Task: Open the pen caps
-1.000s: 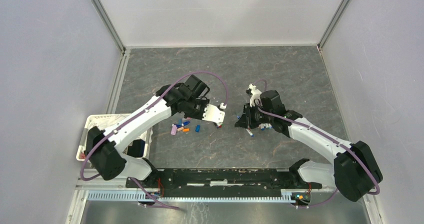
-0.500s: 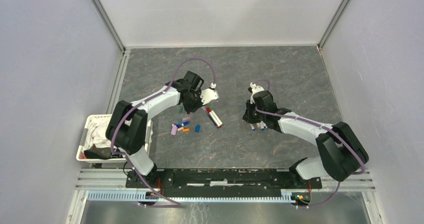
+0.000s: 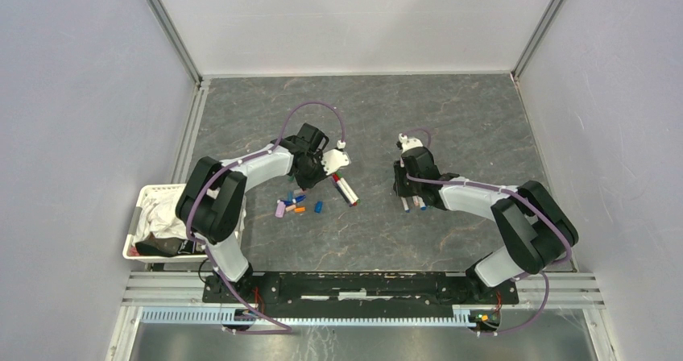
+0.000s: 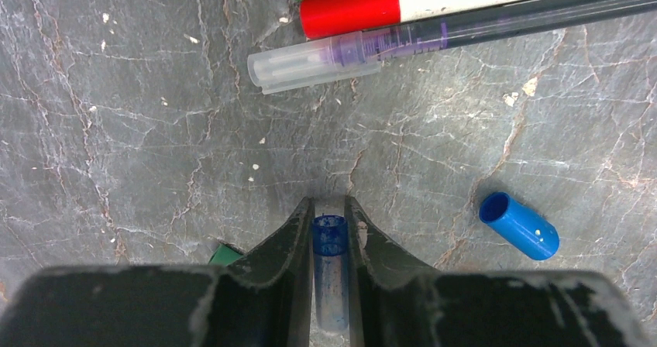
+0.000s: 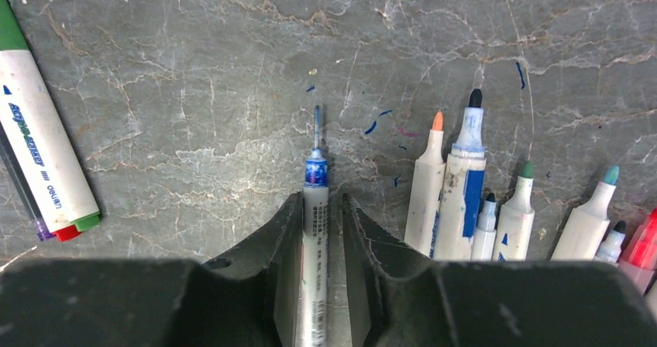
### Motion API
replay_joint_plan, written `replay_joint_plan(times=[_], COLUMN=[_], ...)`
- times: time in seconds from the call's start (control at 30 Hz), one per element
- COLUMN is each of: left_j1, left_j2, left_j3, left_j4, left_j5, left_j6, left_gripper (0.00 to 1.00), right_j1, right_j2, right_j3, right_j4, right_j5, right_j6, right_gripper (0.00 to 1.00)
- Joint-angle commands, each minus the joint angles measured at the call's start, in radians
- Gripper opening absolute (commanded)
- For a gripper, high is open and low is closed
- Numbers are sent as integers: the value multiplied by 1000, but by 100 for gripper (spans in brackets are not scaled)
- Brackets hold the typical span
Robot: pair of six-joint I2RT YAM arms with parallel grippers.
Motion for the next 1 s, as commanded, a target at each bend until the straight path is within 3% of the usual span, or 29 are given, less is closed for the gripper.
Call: replay_joint_plan(times=[0.0,0.17,0.33,0.43,0.47,0.53,0.63,0.8,0.83,0.93,0.97], left_j1=[-2,-1,0,2,3,5,11,24,28,46,52], left_j2=[5,-7,-39,-58,-64,-80,-105,-144,-153,-179,-187], left_j3=[-19,-6,11,30,40,51,90,184,205,255,268], left_j4=[-8,-50,-100,-145,-160,-173,-205,-260,-270,-297,-301], left_j5=[13,34,66,94,100,110,125,124,122,121,118], left_j6=[-5,11,17,26,26,25,22,11,7,-14,-26], left_gripper=[28,34,36,55,56,57,58,60,73,79,89], right_j1=[0,0,1,0,1,0,0,-1,-2,-13,-21], right_j2=[32,14,-27,-37,-37,-43,-55,-102,-119,-169,-179], right_j3=[21,2,-2,12,17,23,39,99,109,126,126], right_j4=[7,-6,-34,-50,-77,-88,-104,-162,-176,-214,-224], right_j5=[40,43,50,31,27,15,-1,4,10,49,59], right_j6=[-23,-28,-44,-55,-57,-57,-57,-71,-81,-104,-114], right_gripper=[32,31,17,17,17,15,0,0,0,0,0])
